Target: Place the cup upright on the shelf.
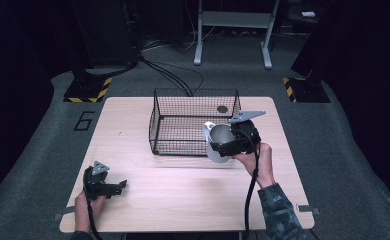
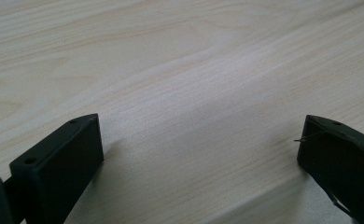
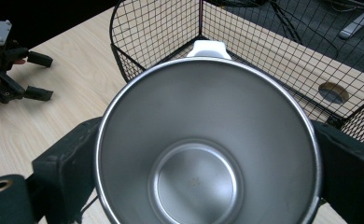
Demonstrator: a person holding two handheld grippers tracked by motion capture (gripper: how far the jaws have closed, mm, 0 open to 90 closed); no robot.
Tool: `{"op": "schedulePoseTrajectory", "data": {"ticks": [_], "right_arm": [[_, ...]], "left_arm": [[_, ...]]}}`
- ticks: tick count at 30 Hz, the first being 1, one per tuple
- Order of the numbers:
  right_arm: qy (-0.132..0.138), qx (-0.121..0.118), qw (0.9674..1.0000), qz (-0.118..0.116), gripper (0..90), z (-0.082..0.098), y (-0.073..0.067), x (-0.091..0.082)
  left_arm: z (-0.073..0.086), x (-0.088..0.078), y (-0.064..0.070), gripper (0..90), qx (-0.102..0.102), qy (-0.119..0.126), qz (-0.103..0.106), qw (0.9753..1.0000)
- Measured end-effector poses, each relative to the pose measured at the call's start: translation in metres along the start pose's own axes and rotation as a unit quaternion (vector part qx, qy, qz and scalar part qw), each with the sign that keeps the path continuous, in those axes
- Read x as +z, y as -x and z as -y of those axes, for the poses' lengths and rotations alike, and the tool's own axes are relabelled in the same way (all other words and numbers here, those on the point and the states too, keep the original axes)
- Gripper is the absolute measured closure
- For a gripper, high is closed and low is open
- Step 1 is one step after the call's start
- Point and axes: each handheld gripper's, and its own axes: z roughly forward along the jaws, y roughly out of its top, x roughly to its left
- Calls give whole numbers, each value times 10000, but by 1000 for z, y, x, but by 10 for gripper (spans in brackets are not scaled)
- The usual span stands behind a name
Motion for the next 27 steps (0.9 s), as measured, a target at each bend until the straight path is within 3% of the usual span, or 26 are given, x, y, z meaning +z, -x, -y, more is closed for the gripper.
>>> {"op": "schedulePoseTrajectory", "data": {"ticks": [27], "right_arm": [[107,-60,9999,51,59,-43,14,13]], "left_arm": [[0,0,0,2,8,5,-2,10000]]}}
